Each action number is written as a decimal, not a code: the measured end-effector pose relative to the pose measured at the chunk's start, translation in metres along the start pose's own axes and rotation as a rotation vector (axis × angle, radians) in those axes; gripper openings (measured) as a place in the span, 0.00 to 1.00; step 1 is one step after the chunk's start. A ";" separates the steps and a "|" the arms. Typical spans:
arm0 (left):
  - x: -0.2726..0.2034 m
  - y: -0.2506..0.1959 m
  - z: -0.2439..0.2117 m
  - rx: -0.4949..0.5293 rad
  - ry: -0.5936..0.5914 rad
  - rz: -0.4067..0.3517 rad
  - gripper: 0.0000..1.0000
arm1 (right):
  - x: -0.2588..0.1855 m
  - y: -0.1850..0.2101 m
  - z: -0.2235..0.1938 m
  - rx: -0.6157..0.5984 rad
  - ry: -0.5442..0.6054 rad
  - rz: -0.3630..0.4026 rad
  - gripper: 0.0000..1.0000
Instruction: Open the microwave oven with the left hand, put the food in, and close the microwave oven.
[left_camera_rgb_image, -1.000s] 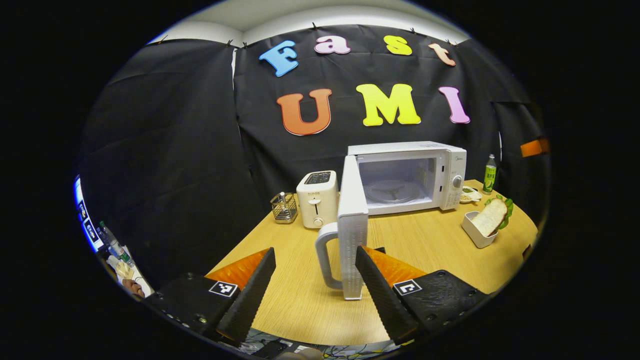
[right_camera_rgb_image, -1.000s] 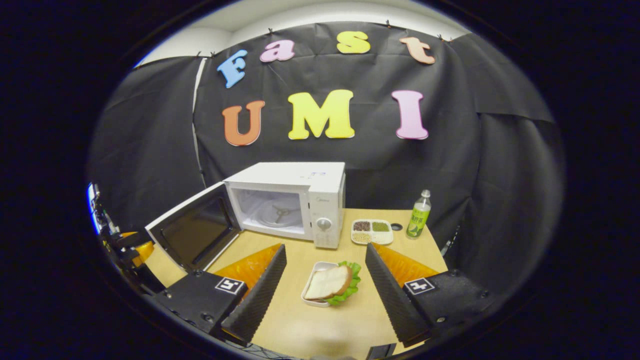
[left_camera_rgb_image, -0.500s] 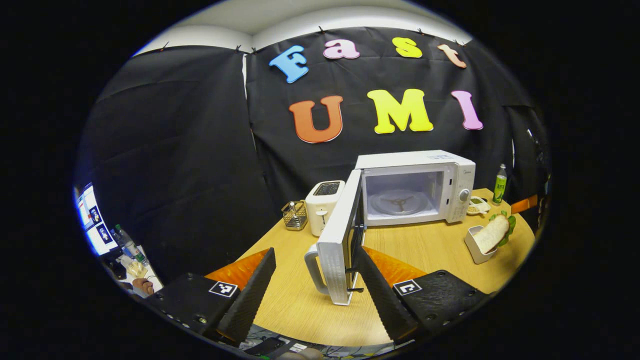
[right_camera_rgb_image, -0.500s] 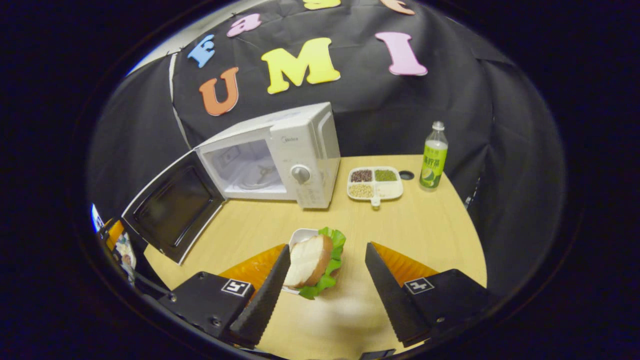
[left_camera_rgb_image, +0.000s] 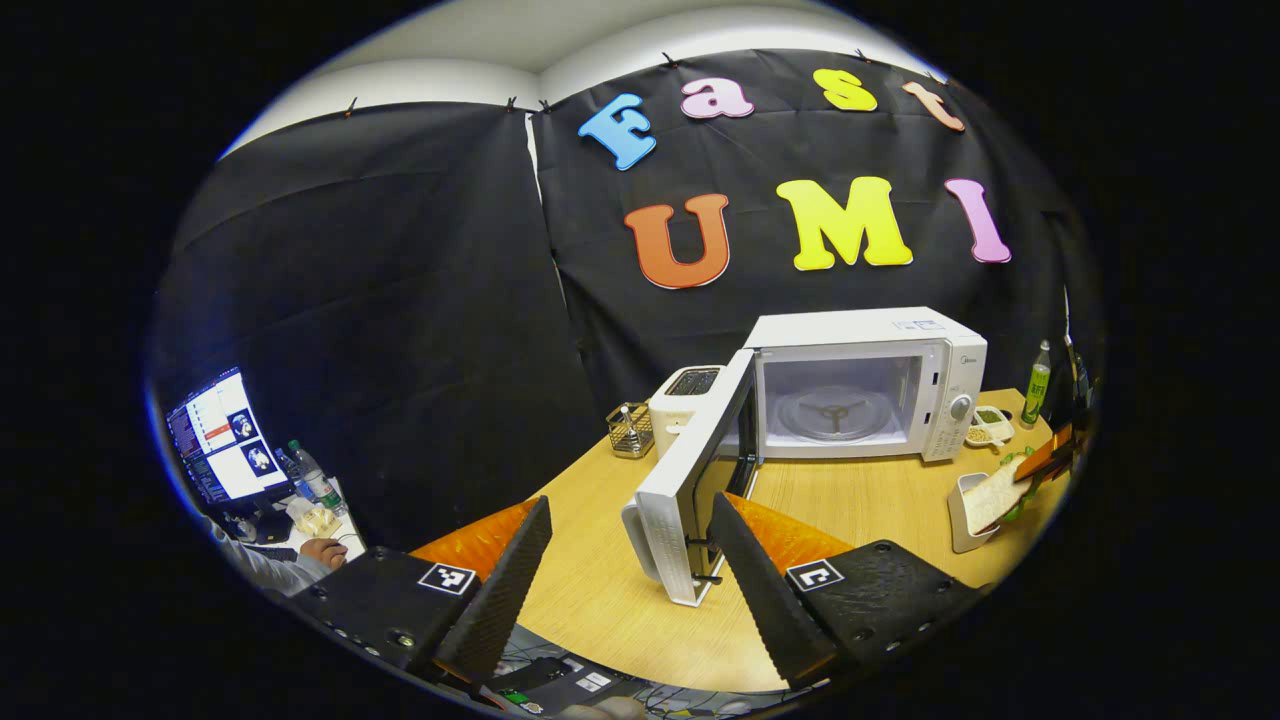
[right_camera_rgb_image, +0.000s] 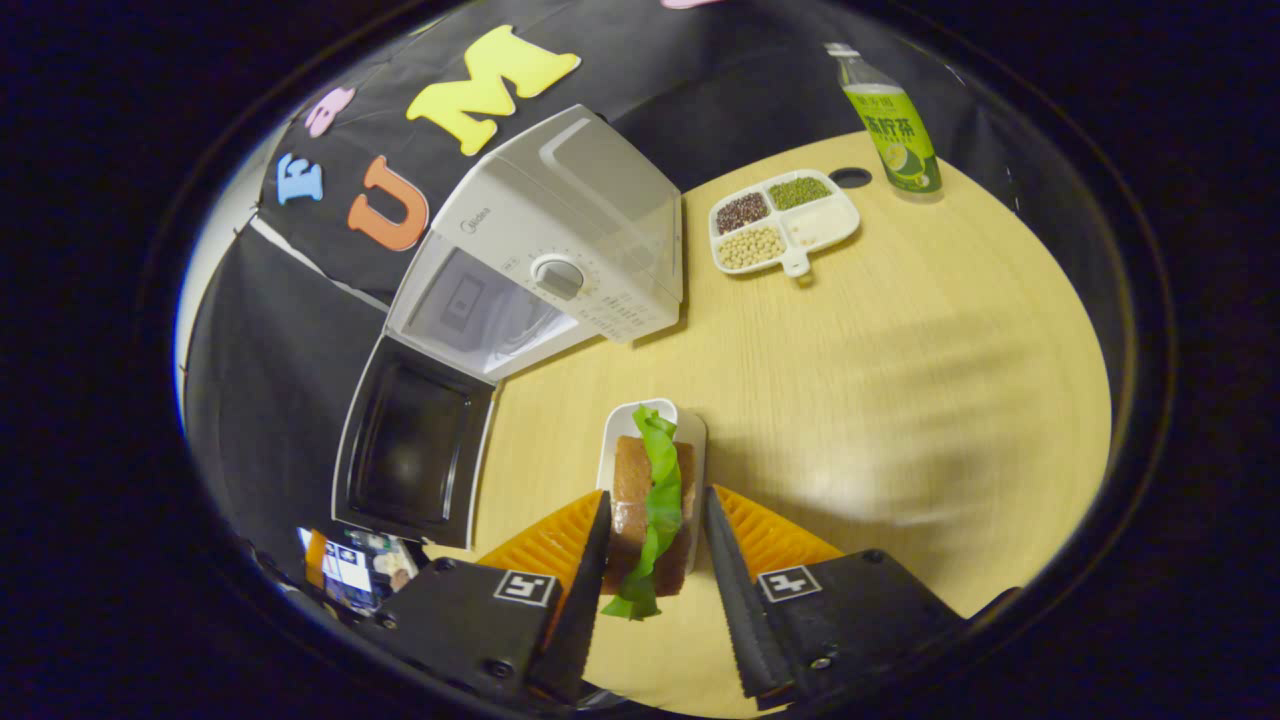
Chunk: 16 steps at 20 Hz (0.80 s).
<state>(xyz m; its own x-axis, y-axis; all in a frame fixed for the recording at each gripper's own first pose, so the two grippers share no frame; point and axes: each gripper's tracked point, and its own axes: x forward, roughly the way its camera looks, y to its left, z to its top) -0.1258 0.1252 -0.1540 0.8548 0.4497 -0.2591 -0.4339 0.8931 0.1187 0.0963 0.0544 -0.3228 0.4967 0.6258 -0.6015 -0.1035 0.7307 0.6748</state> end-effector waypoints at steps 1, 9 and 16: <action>-0.002 -0.004 0.001 -0.002 -0.001 0.002 0.96 | 0.001 0.002 0.000 0.028 0.013 0.014 0.36; 0.007 -0.016 0.009 -0.019 -0.015 -0.055 0.97 | -0.009 0.023 0.005 -0.009 0.036 0.028 0.29; 0.039 0.008 0.020 0.005 -0.048 -0.180 0.97 | -0.011 0.110 0.009 -0.046 -0.045 0.086 0.35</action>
<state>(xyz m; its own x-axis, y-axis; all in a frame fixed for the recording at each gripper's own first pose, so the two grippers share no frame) -0.0904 0.1499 -0.1435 0.9312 0.2825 -0.2302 -0.2714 0.9592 0.0791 0.0874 0.1255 -0.2384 0.5226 0.6742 -0.5219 -0.1862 0.6876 0.7018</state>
